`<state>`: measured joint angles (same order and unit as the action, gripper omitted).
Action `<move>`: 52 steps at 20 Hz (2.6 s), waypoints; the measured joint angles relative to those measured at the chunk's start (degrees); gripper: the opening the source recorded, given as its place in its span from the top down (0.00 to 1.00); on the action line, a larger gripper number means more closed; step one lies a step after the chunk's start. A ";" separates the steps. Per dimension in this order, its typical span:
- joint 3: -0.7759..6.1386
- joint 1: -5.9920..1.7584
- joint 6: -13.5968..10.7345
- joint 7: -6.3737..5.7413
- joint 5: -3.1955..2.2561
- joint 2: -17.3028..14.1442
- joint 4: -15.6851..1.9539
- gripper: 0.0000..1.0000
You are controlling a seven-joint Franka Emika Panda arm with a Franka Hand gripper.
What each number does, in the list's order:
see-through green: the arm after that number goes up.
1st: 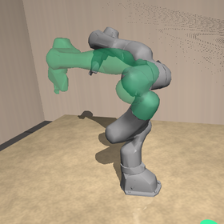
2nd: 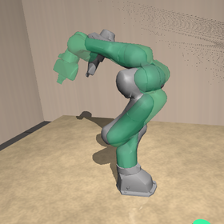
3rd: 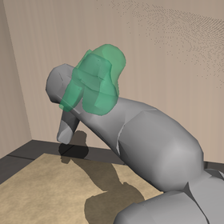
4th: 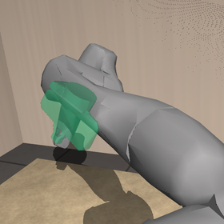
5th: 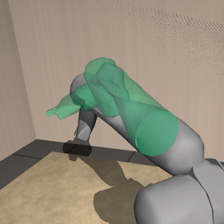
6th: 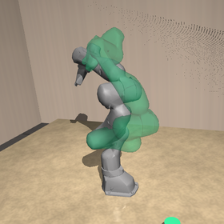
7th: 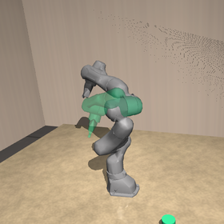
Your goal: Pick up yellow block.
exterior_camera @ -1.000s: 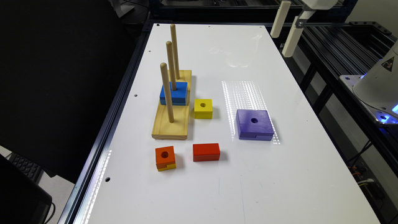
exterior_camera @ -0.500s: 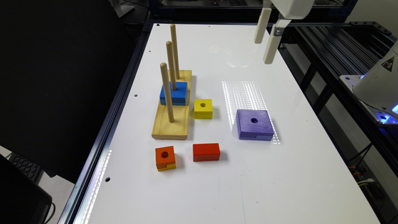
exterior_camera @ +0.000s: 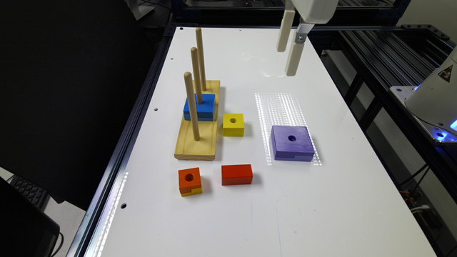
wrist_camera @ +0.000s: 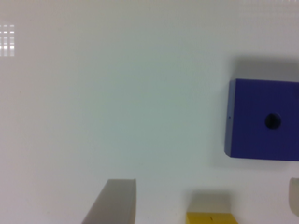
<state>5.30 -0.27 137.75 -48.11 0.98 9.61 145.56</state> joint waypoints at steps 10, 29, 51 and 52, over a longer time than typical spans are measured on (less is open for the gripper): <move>1.74 0.00 0.00 -1.74 0.01 -1.14 -1.25 0.00; 1.90 -0.36 0.00 -1.98 0.01 -8.31 -8.76 0.00; 1.81 -1.80 -0.01 -1.70 -0.20 -13.34 -14.67 0.00; 1.81 -1.80 -0.01 -1.70 -0.21 -13.68 -15.02 0.00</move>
<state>7.11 -2.07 137.75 -49.82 0.77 -4.08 130.54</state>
